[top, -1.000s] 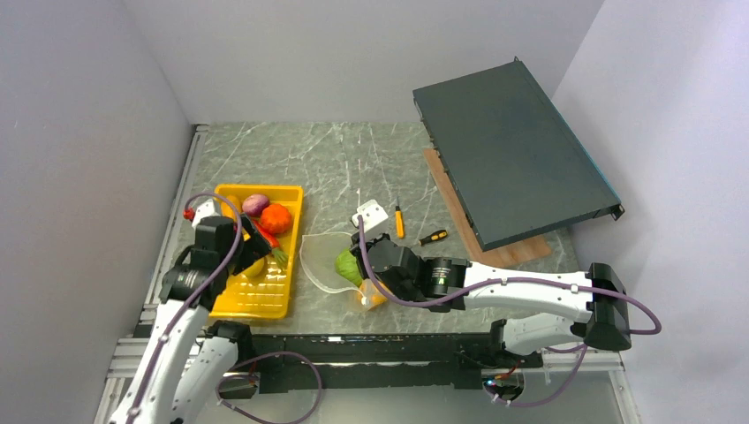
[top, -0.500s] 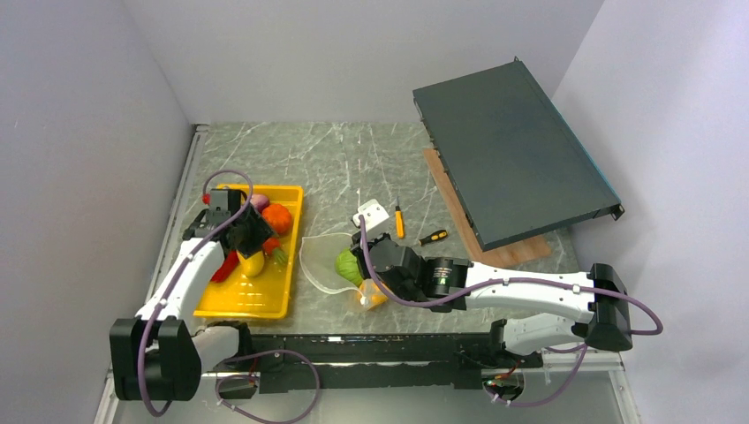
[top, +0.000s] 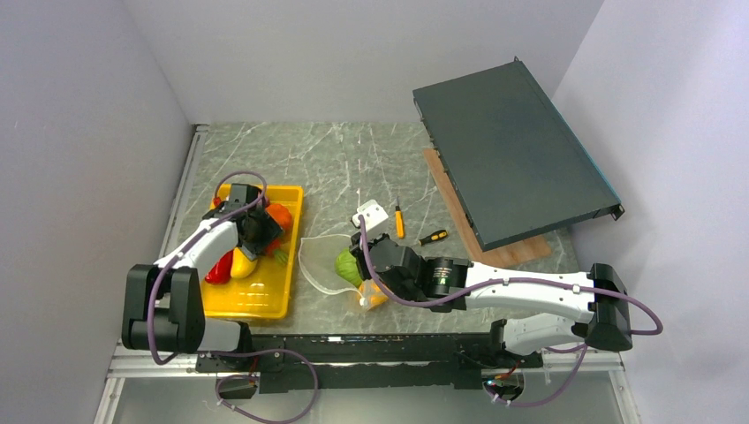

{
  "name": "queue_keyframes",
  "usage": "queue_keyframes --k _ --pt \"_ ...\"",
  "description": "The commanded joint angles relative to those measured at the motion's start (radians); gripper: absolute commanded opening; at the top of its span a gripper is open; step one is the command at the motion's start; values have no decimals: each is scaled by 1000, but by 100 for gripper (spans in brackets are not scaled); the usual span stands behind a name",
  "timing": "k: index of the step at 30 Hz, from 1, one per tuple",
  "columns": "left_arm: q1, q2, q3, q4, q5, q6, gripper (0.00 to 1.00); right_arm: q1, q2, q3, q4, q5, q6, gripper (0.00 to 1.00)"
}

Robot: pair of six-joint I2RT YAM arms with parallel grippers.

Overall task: Place the food in the zip-top bag and seal the zipper
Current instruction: Pick up the fake vegetable from the bin, then place the fake vegetable in the zipper food storage bag.

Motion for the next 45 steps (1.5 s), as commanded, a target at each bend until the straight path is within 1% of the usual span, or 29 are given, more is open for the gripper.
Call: queue_keyframes --k 1,4,7,9,11,12,13,15,19,21,24,26,28,30,31,33,35,37,42,45 --pt "-8 60 11 45 -88 -39 65 2 -22 25 40 -5 17 0" --pt "-15 80 2 50 -107 -32 60 1 -23 26 38 -5 17 0" --pt "-28 43 -9 33 -120 -23 55 1 -27 23 38 -8 19 0" --pt "-41 -22 -18 12 -123 -8 46 3 -28 22 38 -10 20 0" --pt "-57 -108 -25 -22 -136 10 33 2 -29 21 35 -9 22 0" --pt "-59 -156 -26 -41 -135 17 28 2 -29 19 35 -9 24 0" --pt "-61 -209 -25 -65 -132 23 26 1 -28 18 37 -7 25 0" --pt "-62 -315 -24 -104 -106 53 26 1 -26 18 41 -8 26 0" --pt "-62 -519 -8 -185 2 103 27 1 -18 33 38 -13 32 0" --pt "-61 -619 3 -230 71 123 28 1 -18 37 39 -18 36 0" --pt "-62 -761 16 -271 232 148 29 1 -20 41 37 -21 46 0" --pt "-61 -838 8 -263 370 128 30 1 -20 45 37 -32 54 0" --pt "-62 -908 -1 -252 502 68 30 1 -22 54 38 -43 64 0" --pt "-62 -971 0 -247 606 11 30 2 -20 62 43 -46 73 0" --pt "-62 -1000 10 -256 620 -12 29 1 -19 65 45 -45 76 0" --pt "-62 -1042 50 -286 635 -47 28 2 -11 74 47 -32 88 0" --pt "-62 -1058 88 -317 664 -68 23 1 -3 81 46 8 107 0" --pt "-62 -1061 109 -325 709 -92 20 1 12 93 33 77 149 0" --pt "-62 -1078 127 -307 758 -149 20 2 69 111 76 187 197 0" --pt "-62 -1081 115 -287 782 -183 19 2 107 150 75 207 230 0"
